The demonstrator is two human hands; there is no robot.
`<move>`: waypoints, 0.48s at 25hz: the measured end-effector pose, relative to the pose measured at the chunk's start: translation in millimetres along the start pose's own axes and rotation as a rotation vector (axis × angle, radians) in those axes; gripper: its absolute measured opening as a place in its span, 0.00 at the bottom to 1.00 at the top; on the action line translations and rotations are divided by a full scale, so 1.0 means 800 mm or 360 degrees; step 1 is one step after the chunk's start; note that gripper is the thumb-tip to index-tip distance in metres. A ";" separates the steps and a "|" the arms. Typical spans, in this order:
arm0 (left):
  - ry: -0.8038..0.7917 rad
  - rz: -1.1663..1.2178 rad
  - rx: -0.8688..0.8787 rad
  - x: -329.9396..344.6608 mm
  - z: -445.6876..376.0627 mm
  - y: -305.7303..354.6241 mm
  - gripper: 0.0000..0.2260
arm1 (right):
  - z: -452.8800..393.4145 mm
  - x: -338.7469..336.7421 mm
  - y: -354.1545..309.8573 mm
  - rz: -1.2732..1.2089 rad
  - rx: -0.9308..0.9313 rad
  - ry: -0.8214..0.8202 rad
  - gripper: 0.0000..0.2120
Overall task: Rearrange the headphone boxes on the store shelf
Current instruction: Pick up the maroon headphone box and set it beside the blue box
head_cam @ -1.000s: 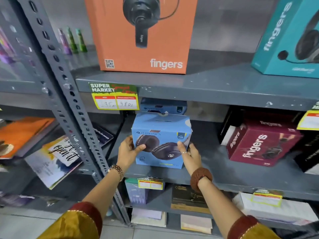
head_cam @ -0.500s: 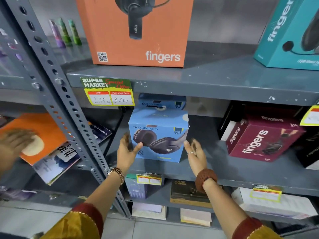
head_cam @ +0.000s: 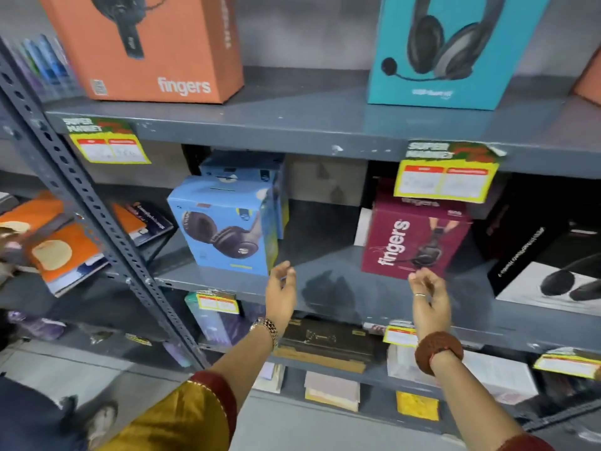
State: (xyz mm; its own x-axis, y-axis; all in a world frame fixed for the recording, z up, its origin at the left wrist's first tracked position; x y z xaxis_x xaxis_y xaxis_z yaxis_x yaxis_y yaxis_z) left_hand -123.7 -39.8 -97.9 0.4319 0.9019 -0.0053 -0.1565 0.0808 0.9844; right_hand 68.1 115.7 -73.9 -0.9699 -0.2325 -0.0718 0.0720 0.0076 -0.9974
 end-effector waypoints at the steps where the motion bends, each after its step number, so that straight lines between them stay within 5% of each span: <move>1: -0.0033 0.0006 0.0025 0.026 0.005 0.008 0.10 | -0.016 -0.022 -0.002 -0.0037 -0.0015 0.0058 0.16; 4: -0.0119 0.0006 0.0059 0.104 0.015 0.028 0.14 | -0.074 -0.085 -0.005 -0.0086 -0.0033 0.0076 0.20; 12: -0.0236 -0.0086 0.0087 0.212 -0.019 0.057 0.27 | -0.152 -0.092 -0.029 -0.0105 0.0123 -0.0458 0.31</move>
State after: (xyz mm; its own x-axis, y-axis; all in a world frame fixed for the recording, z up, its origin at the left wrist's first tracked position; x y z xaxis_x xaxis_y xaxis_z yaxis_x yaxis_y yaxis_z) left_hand -71.2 123.4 -56.6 0.5653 0.8240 -0.0368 -0.0826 0.1009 0.9915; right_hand 109.7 251.2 -46.9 -0.8682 -0.4961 0.0097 0.0391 -0.0879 -0.9954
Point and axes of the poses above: each hand's wrist, its own z-axis away from the middle knuckle, its own x-axis out of the palm, y = z × x, the point moved 2 cm from there along -z, towards the middle knuckle, and after that the axes turned 1 degree about -y, right-handed, at the moved point
